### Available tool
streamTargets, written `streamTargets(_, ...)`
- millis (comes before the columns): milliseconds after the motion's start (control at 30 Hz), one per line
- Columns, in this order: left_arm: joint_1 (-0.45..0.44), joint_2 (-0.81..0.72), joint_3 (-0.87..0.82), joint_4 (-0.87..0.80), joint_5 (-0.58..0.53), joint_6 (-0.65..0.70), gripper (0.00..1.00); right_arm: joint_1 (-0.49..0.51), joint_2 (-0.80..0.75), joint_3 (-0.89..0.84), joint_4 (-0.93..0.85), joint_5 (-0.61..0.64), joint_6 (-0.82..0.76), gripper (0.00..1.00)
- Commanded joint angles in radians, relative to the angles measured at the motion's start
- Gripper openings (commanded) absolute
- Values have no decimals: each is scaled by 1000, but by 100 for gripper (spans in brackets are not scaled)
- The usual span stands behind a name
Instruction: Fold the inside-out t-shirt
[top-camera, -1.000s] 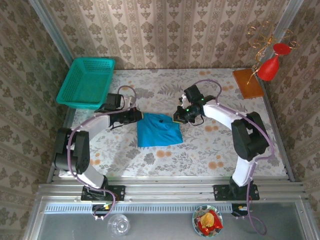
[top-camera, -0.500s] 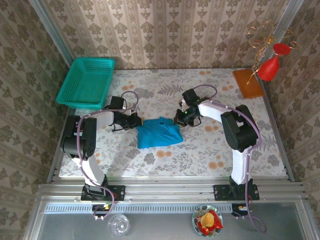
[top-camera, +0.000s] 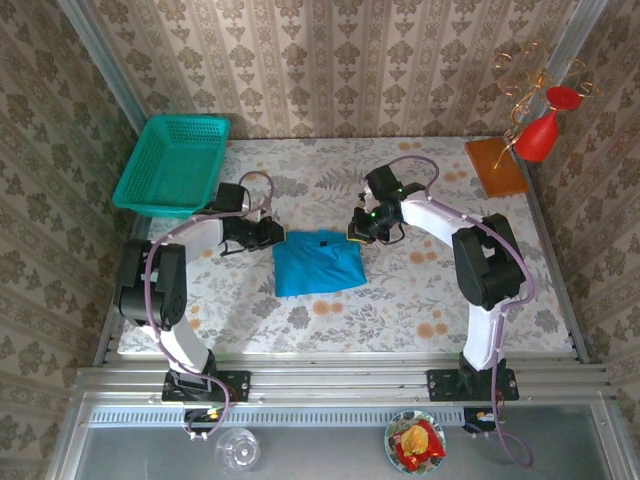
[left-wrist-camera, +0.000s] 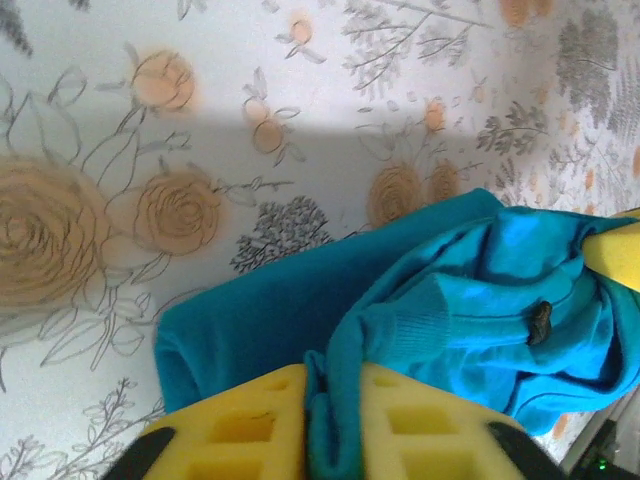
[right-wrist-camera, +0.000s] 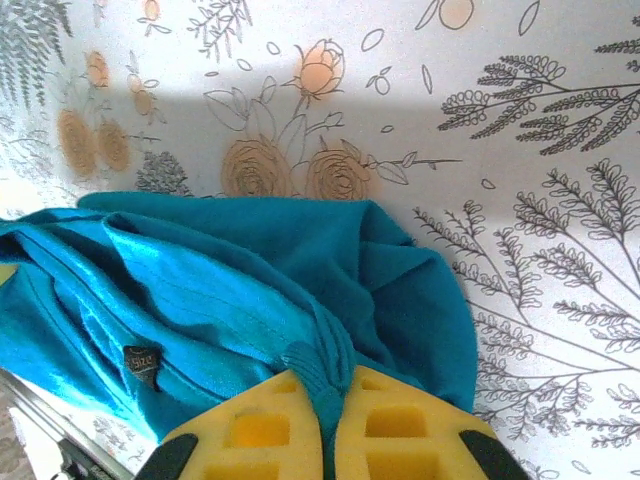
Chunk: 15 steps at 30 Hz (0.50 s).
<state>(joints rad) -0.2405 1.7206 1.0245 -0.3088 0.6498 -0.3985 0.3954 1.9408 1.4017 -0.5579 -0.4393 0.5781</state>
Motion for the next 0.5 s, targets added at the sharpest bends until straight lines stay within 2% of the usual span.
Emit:
streamTargets(0,1,-6,19,-89,-26,22,28,-6,29,27,-98,52,-14,22)
streamTargets(33,2,-28,19,-101,-46,25,31,-6,19,33,-115,65,-14,30)
streamTargets(67,2,-53,22,-114,-59,30,34,-5,3,36,-129,78,-17,33)
streamTargets(233,-10,-177,43,-206,-109,46,40,2,-108,40,-197,141,-34,42)
streamTargets(367,-72,-242,13,-241,-134,19,41,26,-189,31,-251,177,-35,45)
streamTargets(467,-129,-250,-20,-238,-153,-12,38,55,-225,8,-233,114,-26,45)
